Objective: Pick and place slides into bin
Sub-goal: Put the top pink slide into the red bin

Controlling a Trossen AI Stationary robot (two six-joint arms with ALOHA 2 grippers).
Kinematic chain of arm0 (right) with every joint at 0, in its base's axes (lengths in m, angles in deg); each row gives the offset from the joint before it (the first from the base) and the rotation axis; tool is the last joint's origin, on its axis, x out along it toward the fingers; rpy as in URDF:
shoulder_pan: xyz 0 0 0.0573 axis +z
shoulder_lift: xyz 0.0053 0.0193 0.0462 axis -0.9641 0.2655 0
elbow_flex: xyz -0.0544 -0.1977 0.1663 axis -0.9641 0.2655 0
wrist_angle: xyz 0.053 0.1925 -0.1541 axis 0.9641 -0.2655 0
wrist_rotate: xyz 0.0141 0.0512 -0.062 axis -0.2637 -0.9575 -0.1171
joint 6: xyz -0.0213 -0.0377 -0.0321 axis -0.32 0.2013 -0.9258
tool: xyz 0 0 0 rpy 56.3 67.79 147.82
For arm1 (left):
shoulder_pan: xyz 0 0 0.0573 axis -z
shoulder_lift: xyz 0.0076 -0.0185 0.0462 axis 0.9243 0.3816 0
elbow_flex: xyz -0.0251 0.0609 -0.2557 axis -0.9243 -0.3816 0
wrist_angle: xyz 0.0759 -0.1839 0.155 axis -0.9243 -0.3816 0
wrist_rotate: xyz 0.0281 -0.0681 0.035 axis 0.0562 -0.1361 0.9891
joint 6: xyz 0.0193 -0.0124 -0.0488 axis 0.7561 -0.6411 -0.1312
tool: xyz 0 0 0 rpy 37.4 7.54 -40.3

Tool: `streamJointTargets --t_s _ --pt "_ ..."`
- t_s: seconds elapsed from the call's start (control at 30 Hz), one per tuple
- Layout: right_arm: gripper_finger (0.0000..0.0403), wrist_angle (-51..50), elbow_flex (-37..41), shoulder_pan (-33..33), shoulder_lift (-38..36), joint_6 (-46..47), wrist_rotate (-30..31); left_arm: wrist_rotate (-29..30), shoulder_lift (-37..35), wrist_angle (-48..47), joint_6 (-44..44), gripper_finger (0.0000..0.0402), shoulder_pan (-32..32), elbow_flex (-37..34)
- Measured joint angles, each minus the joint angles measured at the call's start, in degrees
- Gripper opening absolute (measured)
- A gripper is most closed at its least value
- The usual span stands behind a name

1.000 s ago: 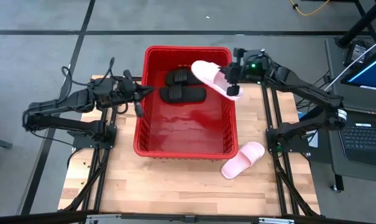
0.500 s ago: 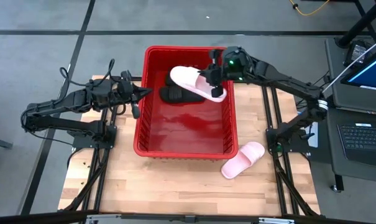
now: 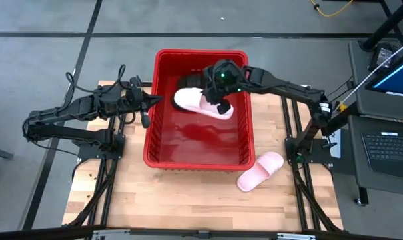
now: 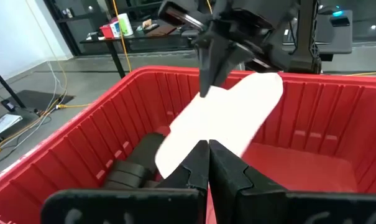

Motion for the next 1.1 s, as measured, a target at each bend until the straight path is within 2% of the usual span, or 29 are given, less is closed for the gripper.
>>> streamJointTargets --t_s 0.37,0.87,1.1 --pt "0.0010 2.1 0.0 4.1 4.2 -4.1 1.9 -0.1 0.0 0.0 1.0 0.0002 0.0 0.0" --pt "0.0010 2.6 0.0 5.7 12.3 -4.5 2.0 -0.2 0.0 0.0 1.0 0.0002 0.0 0.0" --pt "0.0010 2.9 0.1 6.6 14.9 -9.3 2.1 -0.2 0.0 -0.1 2.1 0.0001 0.0 0.0"
